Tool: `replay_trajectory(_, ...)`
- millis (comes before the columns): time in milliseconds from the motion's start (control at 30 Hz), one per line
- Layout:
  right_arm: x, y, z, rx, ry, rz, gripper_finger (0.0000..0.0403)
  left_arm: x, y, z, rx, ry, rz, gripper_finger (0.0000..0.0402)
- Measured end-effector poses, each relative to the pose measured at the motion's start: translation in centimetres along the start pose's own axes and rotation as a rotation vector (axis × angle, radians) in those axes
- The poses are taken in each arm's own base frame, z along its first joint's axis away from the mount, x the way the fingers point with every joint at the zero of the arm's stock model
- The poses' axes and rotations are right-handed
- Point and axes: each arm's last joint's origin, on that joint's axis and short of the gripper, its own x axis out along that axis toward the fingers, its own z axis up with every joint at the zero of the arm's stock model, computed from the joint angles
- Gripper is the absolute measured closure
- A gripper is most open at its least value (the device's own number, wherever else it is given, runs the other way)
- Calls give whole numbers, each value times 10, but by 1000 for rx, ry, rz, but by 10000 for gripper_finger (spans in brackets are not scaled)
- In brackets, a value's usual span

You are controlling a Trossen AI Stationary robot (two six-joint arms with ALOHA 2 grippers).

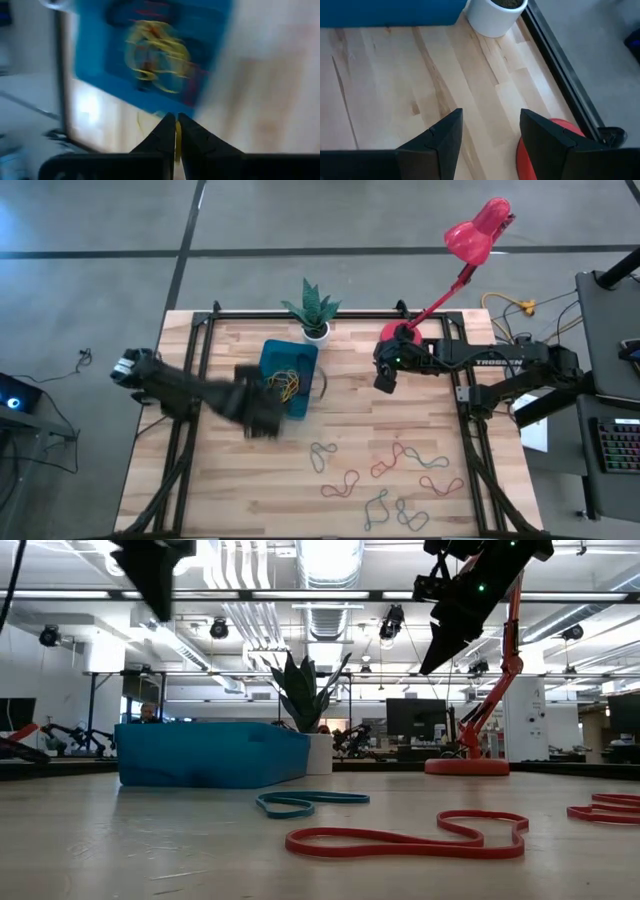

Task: Pick and place rubber bands into bin
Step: Put the yellow rubber band into the blue bin, then put the blue rubber band into the blue bin

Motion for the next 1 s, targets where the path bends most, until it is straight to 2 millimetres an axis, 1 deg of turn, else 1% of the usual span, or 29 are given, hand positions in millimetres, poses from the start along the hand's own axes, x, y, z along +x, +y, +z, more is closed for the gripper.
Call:
replay_trajectory(100, 0, 0, 0, 24, 0, 0, 218, 8, 35, 10, 9, -18, 86, 401)
replay_trajectory(200, 0, 0, 0, 49, 3, 0, 218, 25, 58, 18, -21, -25, 110, 402)
replay_trajectory(267, 0, 0, 0, 60, 4, 0, 218, 40, 69, 23, -84, -43, 116, 401)
replay_trajectory(333, 0, 0, 0, 60, 4, 0, 218, 55, 76, 28, -149, -68, 107, 396)
replay_trajectory(433, 0, 0, 0, 61, 3, 0, 218, 74, 79, 35, -216, -91, 29, 372)
replay_trajectory(500, 0, 0, -1, 54, 6, 0, 218, 83, 76, 40, -235, -110, -34, 347)
replay_trajectory(600, 1, 0, -2, 51, 10, 0, 218, 85, 72, 51, -277, -187, -130, 304)
replay_trajectory(733, 1, 1, -3, 47, 12, -1, 218, 77, 67, 58, -406, -207, -372, 245)
replay_trajectory(800, 1, 1, -3, 40, 12, -1, 218, 70, 59, 60, -395, -202, -494, 226)
replay_trajectory(867, 1, 1, -3, 18, 11, 0, 218, 59, 42, 59, -321, -216, -551, 218)
replay_trajectory(933, 2, 1, -3, -6, 13, 0, 218, 47, 18, 55, -165, -253, -579, 218)
replay_trajectory(1000, 2, 1, -3, -20, 12, 0, 218, 40, -10, 51, 9, -301, -599, 223)
